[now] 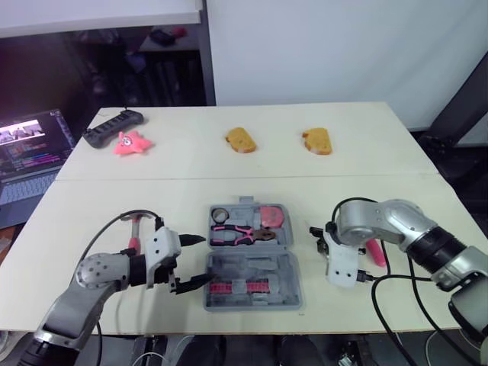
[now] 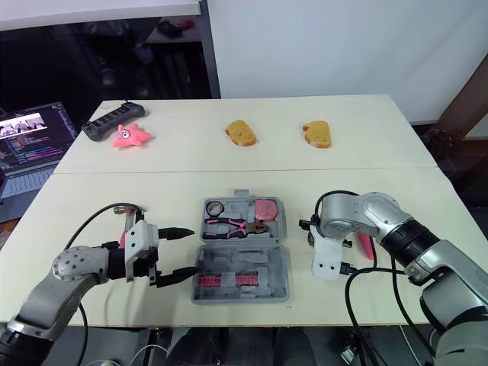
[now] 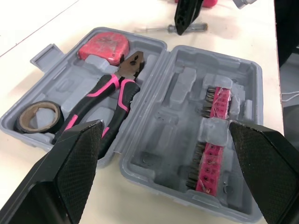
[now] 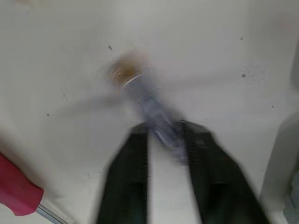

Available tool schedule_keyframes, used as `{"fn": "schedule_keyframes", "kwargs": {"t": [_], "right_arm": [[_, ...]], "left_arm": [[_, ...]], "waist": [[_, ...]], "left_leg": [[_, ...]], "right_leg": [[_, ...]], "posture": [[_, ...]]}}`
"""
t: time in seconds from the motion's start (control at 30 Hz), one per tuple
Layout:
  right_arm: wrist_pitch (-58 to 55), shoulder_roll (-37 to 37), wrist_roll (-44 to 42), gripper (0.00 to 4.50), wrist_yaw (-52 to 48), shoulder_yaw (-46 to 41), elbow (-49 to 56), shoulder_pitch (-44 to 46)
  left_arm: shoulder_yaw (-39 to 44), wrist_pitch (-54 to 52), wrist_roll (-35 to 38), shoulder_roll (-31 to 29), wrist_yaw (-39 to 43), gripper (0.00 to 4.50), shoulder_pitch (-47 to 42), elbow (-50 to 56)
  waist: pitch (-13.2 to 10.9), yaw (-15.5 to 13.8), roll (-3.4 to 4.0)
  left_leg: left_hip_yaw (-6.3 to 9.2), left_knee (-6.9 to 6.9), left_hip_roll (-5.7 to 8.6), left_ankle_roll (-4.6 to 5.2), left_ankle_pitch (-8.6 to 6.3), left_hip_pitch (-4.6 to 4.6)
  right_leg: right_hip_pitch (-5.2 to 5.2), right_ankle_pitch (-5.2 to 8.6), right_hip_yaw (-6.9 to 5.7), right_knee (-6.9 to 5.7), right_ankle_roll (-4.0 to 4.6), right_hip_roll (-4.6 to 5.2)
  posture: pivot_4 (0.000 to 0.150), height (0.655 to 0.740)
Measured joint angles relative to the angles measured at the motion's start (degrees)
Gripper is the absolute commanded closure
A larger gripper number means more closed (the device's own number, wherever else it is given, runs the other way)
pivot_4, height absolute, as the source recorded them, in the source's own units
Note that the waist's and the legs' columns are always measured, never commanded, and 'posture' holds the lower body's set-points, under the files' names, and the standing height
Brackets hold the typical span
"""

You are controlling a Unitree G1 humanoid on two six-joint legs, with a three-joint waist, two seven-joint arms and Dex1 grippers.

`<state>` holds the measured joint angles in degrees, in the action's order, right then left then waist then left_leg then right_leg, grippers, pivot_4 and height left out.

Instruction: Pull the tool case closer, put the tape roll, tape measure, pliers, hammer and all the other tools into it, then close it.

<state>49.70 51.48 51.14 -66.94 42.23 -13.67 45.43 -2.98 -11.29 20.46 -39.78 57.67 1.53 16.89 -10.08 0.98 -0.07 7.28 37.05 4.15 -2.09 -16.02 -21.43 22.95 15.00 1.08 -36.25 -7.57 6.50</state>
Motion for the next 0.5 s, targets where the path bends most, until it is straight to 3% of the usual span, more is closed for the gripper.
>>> {"fn": "schedule_keyframes", "kwargs": {"t": [0.23,0.33,0.43,0.5], "right_arm": [[0.2,0.0,-0.8,4.49,1.7,-1.0,-1.8,0.1],[-3.9,2.7,-10.9,4.49,-2.0,-5.1,0.0,-0.1],[-18.4,5.9,-25.3,4.49,-9.9,-13.1,9.2,-1.9],[-41.7,7.5,-37.0,4.49,-16.4,-19.8,21.7,-6.3]], "left_arm": [[0.0,-0.9,0.1,0.0,-0.4,0.00,-0.1,0.2],[-0.1,-1.2,0.2,0.0,-0.3,0.00,-0.6,0.2],[-0.1,-1.2,0.3,0.0,-0.2,0.00,-1.5,0.0],[0.0,-1.1,0.3,0.0,0.1,0.00,-2.0,-0.4]], "waist": [[0.0,0.1,-0.06],[-0.1,0.0,0.10],[-0.1,-0.2,0.11],[-0.1,-0.4,0.11]], "left_leg": [[0.11,0.01,-0.01,0.00,0.00,0.02],[0.11,-0.01,-0.01,0.00,0.00,-0.09],[0.20,-0.04,-0.05,0.05,-0.03,-0.10],[0.34,-0.04,-0.11,0.08,-0.05,-0.14]], "right_leg": [[-0.01,0.00,0.02,0.00,0.00,0.00],[0.12,-0.01,0.11,-0.01,-0.01,0.04],[0.12,0.00,0.10,0.02,0.00,0.03],[0.10,0.00,0.07,0.05,0.01,0.02]], "posture": [[0.150,0.7400],[0.150,0.7400],[0.150,0.7400],[0.150,0.7400]]}}
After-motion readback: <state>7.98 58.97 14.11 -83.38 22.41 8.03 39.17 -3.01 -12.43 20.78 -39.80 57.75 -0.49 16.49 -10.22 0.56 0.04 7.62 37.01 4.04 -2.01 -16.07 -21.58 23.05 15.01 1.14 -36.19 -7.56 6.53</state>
